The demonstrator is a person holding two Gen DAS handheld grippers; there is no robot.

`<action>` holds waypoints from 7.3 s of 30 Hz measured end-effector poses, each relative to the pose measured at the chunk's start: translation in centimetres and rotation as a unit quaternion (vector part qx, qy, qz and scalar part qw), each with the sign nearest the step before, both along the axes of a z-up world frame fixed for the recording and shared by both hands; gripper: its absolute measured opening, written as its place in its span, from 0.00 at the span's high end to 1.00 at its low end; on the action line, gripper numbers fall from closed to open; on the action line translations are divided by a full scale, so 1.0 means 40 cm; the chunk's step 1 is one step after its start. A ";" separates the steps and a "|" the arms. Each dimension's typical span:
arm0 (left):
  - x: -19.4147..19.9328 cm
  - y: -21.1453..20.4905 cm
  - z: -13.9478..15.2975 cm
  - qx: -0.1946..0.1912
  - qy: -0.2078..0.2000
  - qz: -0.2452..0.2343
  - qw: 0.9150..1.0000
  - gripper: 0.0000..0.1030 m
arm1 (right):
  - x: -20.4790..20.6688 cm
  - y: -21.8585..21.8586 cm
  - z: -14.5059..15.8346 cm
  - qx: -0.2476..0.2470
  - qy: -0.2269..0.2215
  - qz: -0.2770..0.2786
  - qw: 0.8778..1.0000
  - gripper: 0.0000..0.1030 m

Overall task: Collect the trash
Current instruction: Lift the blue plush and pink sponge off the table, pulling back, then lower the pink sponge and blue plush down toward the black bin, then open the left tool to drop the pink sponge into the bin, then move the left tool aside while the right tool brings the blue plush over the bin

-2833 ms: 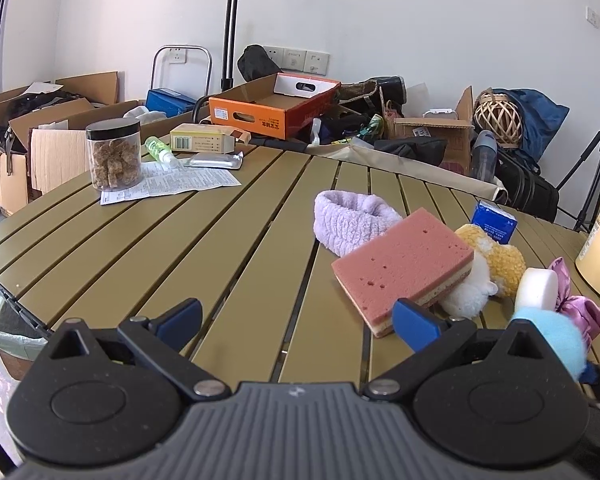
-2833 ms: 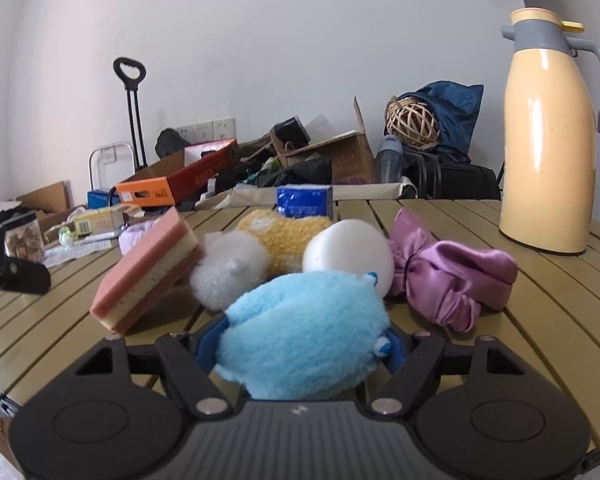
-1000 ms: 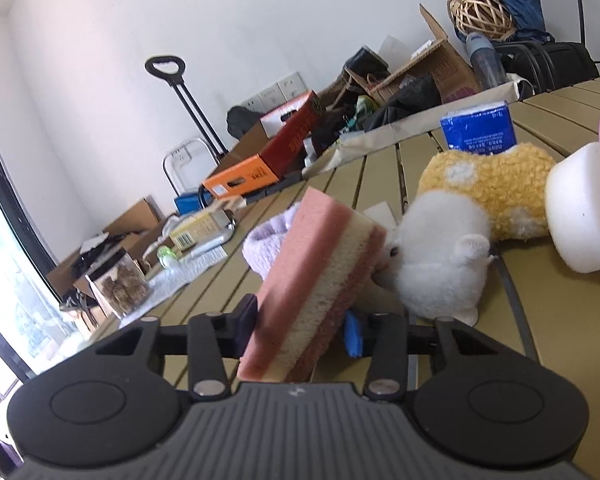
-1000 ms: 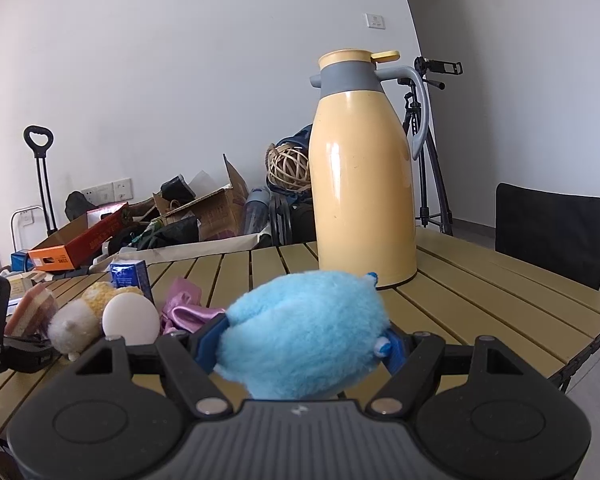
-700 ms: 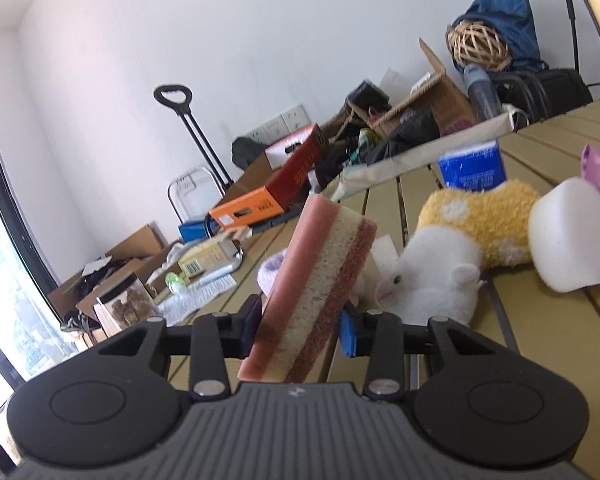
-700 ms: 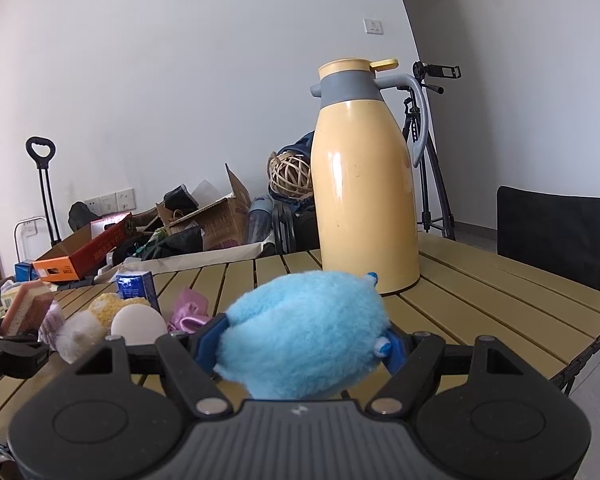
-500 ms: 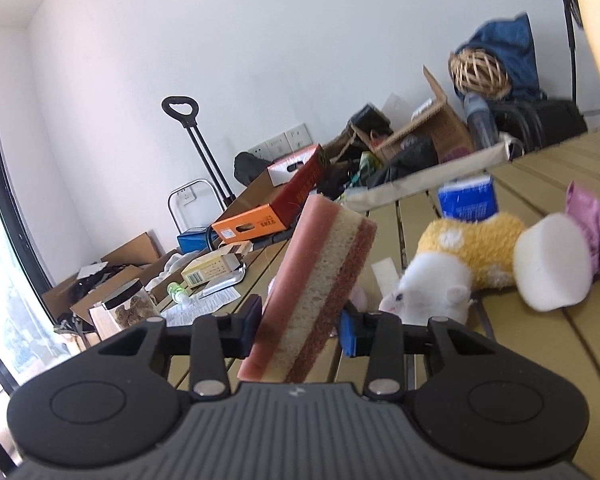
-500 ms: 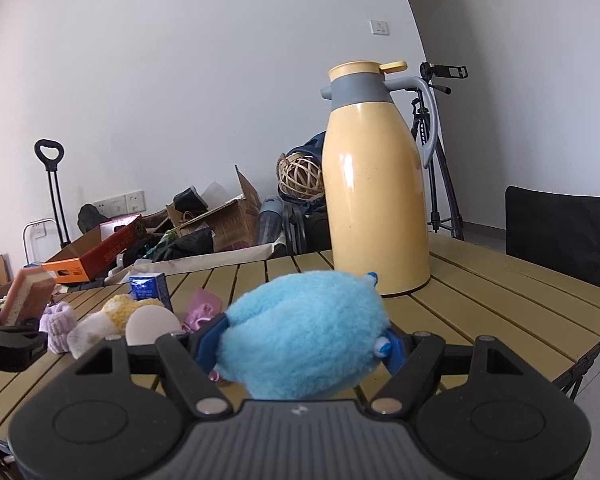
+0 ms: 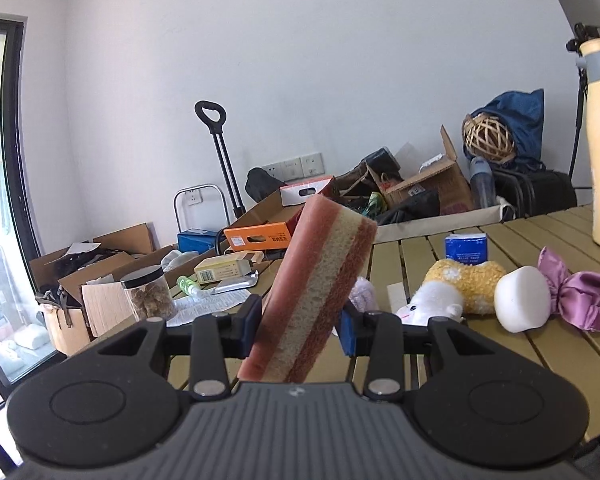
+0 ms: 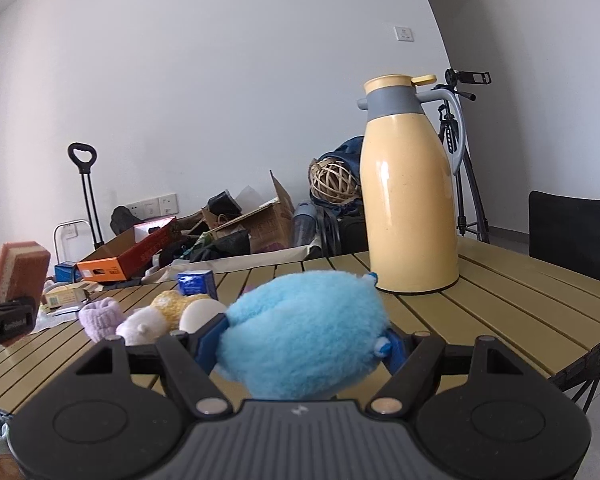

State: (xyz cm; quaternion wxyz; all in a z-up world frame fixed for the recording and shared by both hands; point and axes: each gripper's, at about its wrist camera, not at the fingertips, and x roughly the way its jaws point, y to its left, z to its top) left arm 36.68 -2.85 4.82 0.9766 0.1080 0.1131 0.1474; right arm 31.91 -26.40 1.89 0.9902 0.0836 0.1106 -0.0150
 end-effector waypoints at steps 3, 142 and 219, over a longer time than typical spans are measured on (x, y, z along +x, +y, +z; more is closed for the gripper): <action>-0.050 0.012 0.006 -0.007 -0.007 -0.006 1.000 0.62 | -0.023 0.017 0.002 -0.005 -0.004 0.007 1.000 0.27; -0.003 -0.108 -0.451 -0.233 0.454 -0.029 0.859 0.00 | -0.155 -0.083 -0.339 0.038 0.276 -0.043 0.959 0.27; -0.164 0.407 -0.425 -0.270 0.430 0.071 0.859 0.00 | 0.005 0.396 -0.326 -0.010 0.393 0.129 0.910 0.27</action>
